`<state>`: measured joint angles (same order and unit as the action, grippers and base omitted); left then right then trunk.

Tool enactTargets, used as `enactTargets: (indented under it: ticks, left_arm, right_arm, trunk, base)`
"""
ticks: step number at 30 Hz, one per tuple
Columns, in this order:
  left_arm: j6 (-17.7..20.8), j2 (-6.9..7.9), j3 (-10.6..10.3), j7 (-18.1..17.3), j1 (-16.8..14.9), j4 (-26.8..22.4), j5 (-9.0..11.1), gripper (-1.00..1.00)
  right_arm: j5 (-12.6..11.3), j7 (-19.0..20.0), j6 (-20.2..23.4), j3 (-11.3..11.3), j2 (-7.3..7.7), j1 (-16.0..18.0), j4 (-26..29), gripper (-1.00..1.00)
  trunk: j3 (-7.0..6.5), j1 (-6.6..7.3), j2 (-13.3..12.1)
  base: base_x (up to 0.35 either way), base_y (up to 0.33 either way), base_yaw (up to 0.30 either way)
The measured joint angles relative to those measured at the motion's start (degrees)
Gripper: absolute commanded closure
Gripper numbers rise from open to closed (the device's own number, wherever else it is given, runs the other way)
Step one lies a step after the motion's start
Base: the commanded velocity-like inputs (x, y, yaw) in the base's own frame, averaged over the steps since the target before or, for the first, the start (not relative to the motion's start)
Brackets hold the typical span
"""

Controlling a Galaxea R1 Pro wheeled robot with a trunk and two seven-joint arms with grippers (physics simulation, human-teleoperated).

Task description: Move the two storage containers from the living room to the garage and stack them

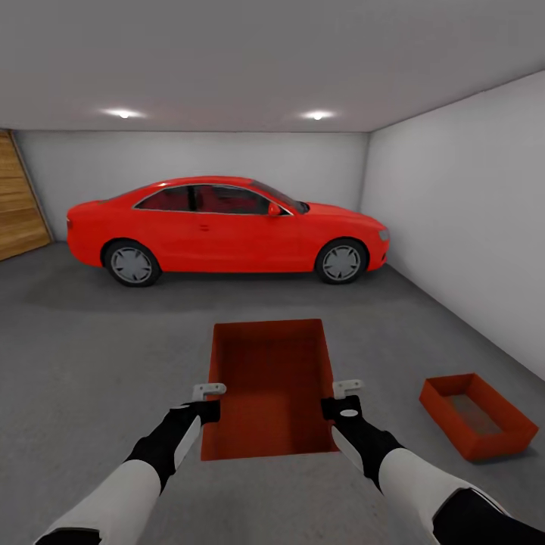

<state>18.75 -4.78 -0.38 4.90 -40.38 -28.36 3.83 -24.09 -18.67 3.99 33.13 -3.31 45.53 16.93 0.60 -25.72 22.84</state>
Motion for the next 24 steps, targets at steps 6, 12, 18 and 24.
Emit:
enactTargets:
  ticks: [6, 12, 18, 24]
  left_arm:
    - [0.0, 0.0, 0.0, 0.0, 0.0, 0.0, 0.0, 1.0]
    - [0.0, 0.0, 0.0, 0.0, 0.0, 0.0, 0.0, 1.0]
    - [0.0, 0.0, 0.0, 0.0, 0.0, 0.1, 0.0, 1.0]
    - [0.0, 0.0, 0.0, 0.0, 0.0, 0.1, 0.0, 1.0]
  right_arm:
    - [0.0, 0.0, 0.0, 0.0, 0.0, 0.0, 0.0, 1.0]
    - [0.0, 0.0, 0.0, 0.0, 0.0, 0.0, 0.0, 1.0]
    - [-0.1, 0.0, 0.0, 0.0, -0.01, 0.0, 0.0, 1.0]
    - [0.0, 0.0, 0.0, 0.0, -0.01, 0.0, 0.0, 1.0]
  trunk:
    - [0.0, 0.0, 0.0]
    - [0.0, 0.0, 0.0]
    - [0.0, 0.0, 0.0]
    - [0.0, 0.0, 0.0]
  base:
    - [0.321, 0.0, 0.0]
    - [0.321, 0.0, 0.0]
    - [0.321, 0.0, 0.0]
    - [0.321, 0.0, 0.0]
